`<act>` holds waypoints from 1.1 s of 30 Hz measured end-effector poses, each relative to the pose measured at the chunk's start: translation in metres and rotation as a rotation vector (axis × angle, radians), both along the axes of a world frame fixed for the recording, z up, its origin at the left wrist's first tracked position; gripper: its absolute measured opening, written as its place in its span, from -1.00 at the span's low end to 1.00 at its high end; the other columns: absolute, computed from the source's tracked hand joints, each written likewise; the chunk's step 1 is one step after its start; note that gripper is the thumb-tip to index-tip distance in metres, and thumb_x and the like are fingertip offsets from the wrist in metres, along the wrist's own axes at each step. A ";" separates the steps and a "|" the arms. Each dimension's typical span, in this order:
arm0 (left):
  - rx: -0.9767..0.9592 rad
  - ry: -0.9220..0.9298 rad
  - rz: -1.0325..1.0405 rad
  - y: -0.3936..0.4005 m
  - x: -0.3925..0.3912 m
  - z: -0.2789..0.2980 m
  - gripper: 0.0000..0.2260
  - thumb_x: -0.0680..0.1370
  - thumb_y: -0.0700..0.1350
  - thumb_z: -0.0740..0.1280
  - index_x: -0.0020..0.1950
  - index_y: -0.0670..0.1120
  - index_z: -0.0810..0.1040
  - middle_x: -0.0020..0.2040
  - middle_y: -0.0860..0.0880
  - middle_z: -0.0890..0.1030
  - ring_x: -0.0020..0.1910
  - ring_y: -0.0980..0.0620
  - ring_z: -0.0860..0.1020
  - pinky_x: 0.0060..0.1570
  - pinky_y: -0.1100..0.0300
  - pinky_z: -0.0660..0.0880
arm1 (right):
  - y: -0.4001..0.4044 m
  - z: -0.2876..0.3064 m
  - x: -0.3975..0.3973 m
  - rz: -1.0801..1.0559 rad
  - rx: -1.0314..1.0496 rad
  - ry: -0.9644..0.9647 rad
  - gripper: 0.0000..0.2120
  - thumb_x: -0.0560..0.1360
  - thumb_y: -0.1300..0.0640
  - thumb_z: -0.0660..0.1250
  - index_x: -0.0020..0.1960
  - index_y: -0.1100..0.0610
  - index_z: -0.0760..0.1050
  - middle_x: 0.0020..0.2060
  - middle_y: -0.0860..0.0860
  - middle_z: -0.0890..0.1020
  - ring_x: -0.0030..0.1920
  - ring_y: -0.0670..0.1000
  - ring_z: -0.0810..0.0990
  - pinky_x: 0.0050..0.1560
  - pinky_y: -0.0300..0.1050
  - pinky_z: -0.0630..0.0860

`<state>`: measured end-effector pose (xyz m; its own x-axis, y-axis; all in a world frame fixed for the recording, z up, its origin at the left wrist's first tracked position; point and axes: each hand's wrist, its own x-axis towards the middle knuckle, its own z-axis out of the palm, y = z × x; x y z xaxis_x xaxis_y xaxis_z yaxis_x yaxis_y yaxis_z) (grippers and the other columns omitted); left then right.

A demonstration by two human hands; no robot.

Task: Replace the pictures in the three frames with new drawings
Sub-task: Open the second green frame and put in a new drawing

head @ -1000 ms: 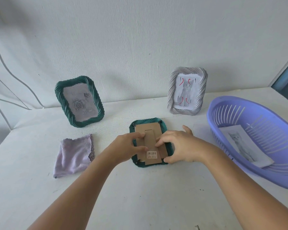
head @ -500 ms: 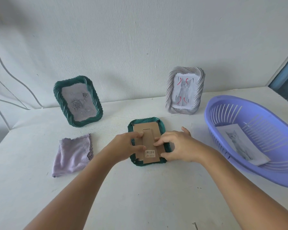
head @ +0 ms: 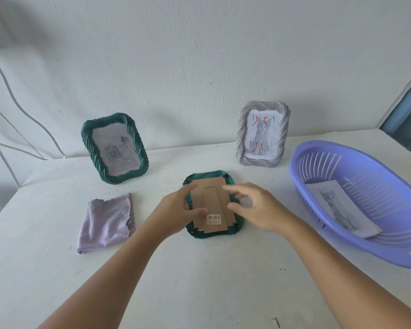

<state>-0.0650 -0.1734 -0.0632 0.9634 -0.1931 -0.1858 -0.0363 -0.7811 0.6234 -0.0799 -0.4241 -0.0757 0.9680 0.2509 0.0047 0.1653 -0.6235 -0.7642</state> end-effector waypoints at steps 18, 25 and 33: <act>-0.266 0.092 0.183 0.003 -0.007 -0.009 -0.34 0.46 0.19 0.50 0.45 0.35 0.23 0.11 0.07 0.61 0.00 0.08 0.65 -0.09 0.17 0.62 | 0.019 -0.009 0.003 -0.118 -0.280 0.065 -0.38 0.70 0.00 0.06 0.65 -0.16 -0.18 0.09 0.04 0.51 0.17 0.08 0.50 0.30 0.06 0.32; -0.327 -0.053 0.177 0.012 -0.003 0.001 -0.04 0.51 0.03 0.51 0.60 0.37 -0.15 0.09 0.10 0.62 -0.07 0.11 0.63 -0.13 0.28 0.57 | 0.030 0.007 0.000 -0.082 0.136 0.014 -0.26 0.71 0.09 0.13 0.50 -0.52 -0.26 0.35 0.30 0.45 0.13 0.24 0.61 0.17 0.06 0.53; -0.177 -0.230 0.224 0.010 0.003 0.030 -0.11 0.53 0.19 0.42 0.65 0.17 -0.11 0.35 0.04 0.40 0.14 0.04 0.49 0.18 0.10 0.47 | 0.050 0.017 0.007 -0.219 0.212 -0.191 -0.26 0.66 0.15 0.21 0.58 -0.39 -0.11 0.02 0.26 0.58 -0.34 -0.03 0.45 -0.18 -0.24 0.49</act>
